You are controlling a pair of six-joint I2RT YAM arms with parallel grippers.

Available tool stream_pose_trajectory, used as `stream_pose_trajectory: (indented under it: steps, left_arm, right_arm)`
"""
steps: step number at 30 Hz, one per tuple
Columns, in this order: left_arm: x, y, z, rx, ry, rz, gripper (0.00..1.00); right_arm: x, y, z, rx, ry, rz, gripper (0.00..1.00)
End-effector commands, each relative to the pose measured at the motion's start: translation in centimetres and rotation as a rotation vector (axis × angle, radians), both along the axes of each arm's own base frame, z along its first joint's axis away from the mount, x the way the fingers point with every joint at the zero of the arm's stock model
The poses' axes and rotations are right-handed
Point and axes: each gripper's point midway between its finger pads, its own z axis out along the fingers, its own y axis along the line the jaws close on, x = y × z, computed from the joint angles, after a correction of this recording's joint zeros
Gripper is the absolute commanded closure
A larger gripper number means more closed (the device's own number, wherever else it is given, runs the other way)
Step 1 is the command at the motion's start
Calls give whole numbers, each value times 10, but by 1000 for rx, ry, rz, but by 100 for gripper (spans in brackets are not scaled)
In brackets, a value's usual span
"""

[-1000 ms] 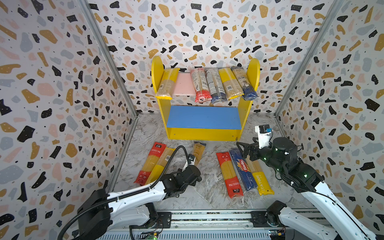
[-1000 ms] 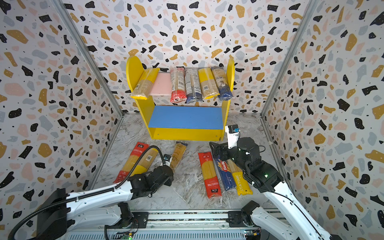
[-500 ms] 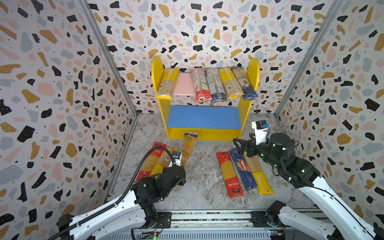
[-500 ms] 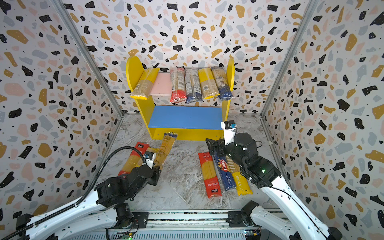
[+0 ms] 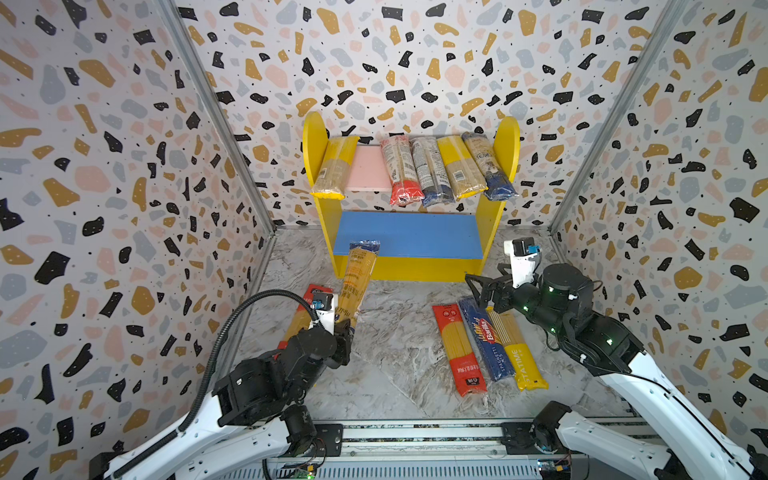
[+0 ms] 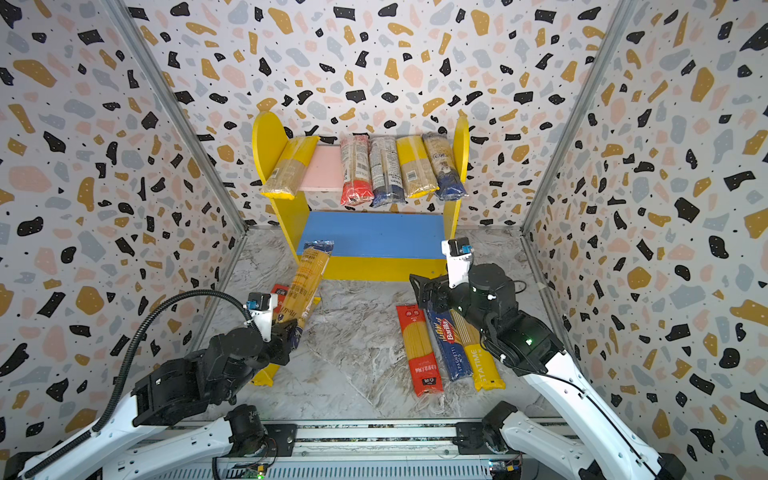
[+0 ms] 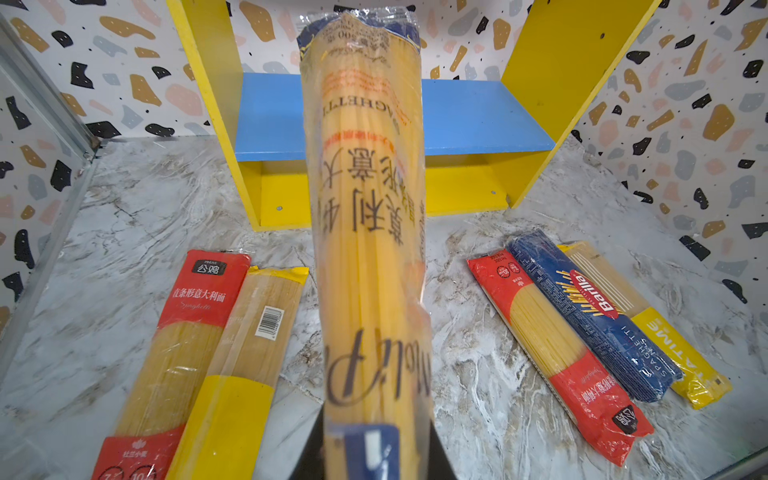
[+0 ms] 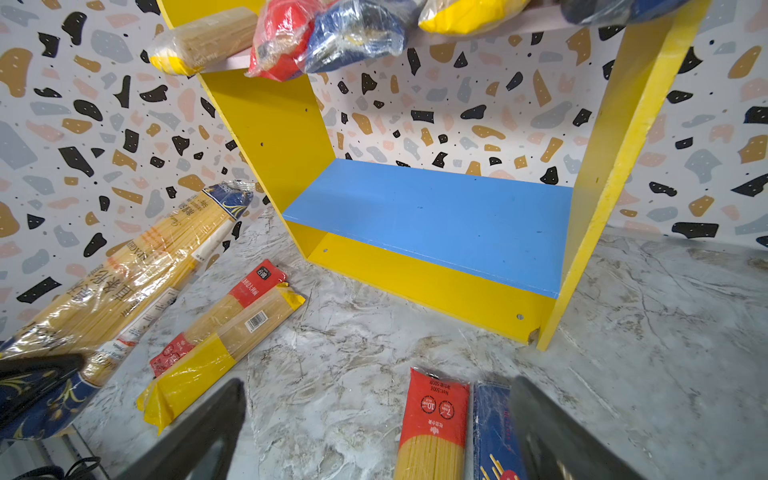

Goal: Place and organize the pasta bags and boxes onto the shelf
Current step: 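Raise the Moli Pasta bag upright and carry it above the pink shelf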

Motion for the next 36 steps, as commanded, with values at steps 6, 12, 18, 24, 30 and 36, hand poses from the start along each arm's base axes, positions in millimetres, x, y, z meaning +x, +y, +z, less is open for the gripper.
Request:
stream_pose_trajectory:
  steps: [6,12,18,24,30,36]
  left_arm:
    - [0,14,79,-178,-169,39,100]
    - [-1,17,107,-199,-203,34,100]
    - [1,12,149,-203,-255,15,100]
    - [11,5,186,-198,-312,32,100]
    - [29,-4,228,-152,-381,97,100]
    - [56,-34,262,-51,-431,122,100]
  right_arm:
    - [-6,-5,20,25,-53,-3,1]
    - [-4,-4,20,24,-57,-4,1]
    - [-4,-4,25,26,-72,-3,1]
    - [-5,-7,30,26,-88,-9,1]
    - [-6,-9,40,26,-109,-12,1]
    - [-6,-13,45,24,-125,-27,1]
